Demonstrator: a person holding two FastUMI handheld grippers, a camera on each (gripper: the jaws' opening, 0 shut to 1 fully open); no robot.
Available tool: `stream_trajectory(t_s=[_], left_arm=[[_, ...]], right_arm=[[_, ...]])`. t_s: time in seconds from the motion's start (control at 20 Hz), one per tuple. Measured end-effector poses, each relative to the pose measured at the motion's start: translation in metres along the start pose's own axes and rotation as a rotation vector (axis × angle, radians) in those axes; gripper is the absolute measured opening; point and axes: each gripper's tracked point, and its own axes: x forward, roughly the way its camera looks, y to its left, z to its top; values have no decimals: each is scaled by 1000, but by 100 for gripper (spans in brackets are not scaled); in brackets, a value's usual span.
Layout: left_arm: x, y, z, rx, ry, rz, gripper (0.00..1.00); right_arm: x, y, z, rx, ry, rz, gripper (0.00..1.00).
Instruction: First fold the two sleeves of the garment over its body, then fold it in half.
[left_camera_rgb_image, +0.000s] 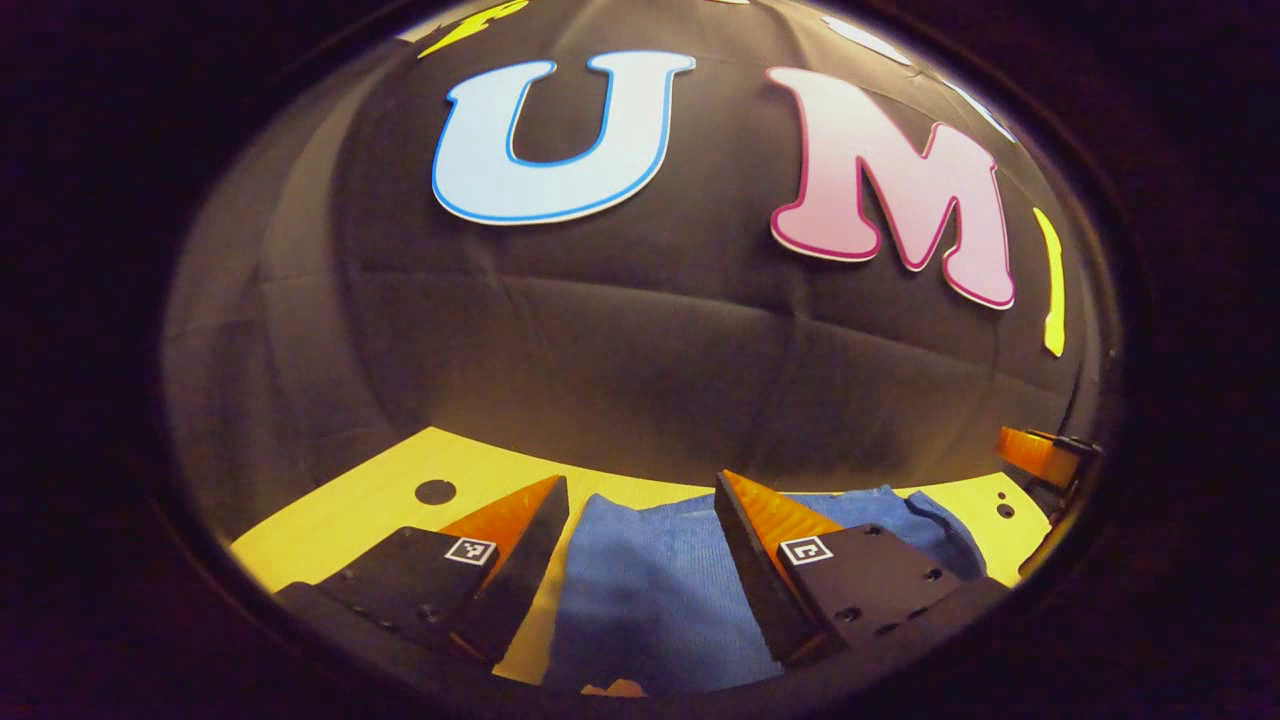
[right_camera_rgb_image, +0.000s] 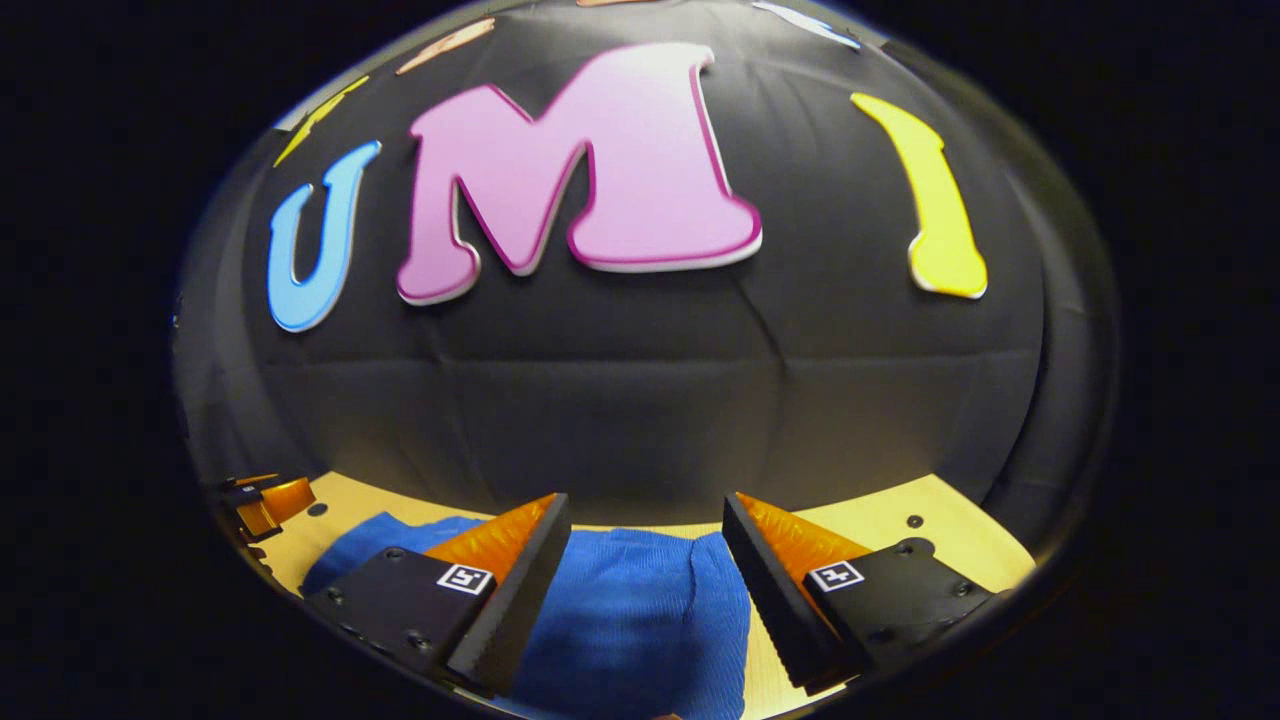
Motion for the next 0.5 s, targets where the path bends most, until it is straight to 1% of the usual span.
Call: stream_trajectory(t_s=[0.1,0.25,0.3,0.35,0.4,0.5], left_arm=[[-37,-6,9,12,-27,-34,85],[-98,-11,25,-2,-56,-87,85],[-115,-12,36,-11,-93,-103,85],[-134,-14,52,-20,-147,-135,84],[-153,-16,61,-23,-160,-162,83],[-194,-8,80,-15,-169,-165,83]], right_arm=[[-31,4,16,-18,-39,-7,98],[-84,13,33,-32,-67,-12,98],[-100,15,38,-42,-77,-15,98],[-117,18,45,-54,-87,-21,97],[-134,19,54,-59,-108,-26,97],[-172,28,68,-63,-126,-23,97]])
